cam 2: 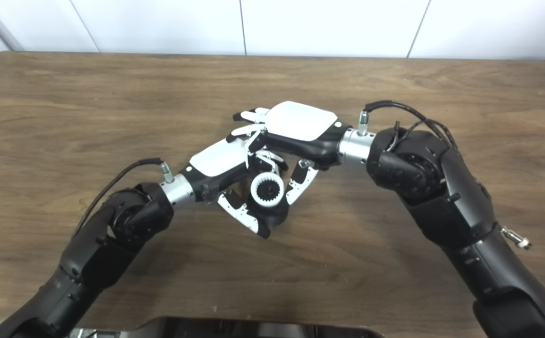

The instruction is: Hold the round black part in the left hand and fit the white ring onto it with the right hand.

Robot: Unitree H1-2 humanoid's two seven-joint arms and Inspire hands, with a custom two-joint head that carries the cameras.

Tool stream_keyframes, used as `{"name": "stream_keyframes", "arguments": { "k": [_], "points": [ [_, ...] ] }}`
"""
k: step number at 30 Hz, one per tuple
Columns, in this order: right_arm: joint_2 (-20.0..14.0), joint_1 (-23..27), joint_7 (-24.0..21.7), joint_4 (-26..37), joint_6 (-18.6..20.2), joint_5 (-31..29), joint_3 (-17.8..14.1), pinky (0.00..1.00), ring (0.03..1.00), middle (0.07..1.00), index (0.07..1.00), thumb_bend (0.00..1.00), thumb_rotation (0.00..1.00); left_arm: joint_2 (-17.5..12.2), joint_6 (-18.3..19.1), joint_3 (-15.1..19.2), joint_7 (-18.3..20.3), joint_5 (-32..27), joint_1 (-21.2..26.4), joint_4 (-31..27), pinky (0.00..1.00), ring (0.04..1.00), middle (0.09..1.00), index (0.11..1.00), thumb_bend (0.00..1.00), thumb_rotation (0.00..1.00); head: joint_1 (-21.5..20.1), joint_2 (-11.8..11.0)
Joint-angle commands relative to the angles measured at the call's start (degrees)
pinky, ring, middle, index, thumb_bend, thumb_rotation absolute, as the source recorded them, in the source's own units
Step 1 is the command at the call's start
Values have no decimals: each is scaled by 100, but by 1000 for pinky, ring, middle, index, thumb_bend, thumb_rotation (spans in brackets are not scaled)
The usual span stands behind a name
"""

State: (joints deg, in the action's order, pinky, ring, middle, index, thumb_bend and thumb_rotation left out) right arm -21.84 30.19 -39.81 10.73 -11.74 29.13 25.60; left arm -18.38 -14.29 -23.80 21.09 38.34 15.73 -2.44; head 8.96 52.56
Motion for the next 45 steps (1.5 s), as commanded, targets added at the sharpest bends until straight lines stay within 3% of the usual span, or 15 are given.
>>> {"name": "stream_keyframes", "arguments": {
  "k": [1, 14, 31, 45],
  "points": [
    [-76, 173, -7, -45, -84, -20, 0, 1000, 1000, 876, 480, 525, 141, 46, -102, 40, -101, -55, 210, -239, 1000, 888, 775, 480, 524, 56, 8, 8],
    [-109, 88, -48, 160, -3, -33, 33, 1000, 1000, 879, 481, 525, 141, -7, -77, 104, -78, -82, 237, -266, 1000, 962, 820, 480, 524, 55, 29, 74],
    [-112, 202, 165, -106, -97, 45, -76, 1000, 1000, 884, 481, 526, 142, 35, 74, 109, 45, -149, 229, -340, 1000, 903, 794, 481, 524, 55, 46, 51],
    [-105, 96, 208, -148, -79, 61, -34, 1000, 1000, 887, 481, 526, 142, -4, -7, 163, -1, -195, 232, -343, 1000, 910, 792, 480, 524, 55, 31, 38]
  ]
}}
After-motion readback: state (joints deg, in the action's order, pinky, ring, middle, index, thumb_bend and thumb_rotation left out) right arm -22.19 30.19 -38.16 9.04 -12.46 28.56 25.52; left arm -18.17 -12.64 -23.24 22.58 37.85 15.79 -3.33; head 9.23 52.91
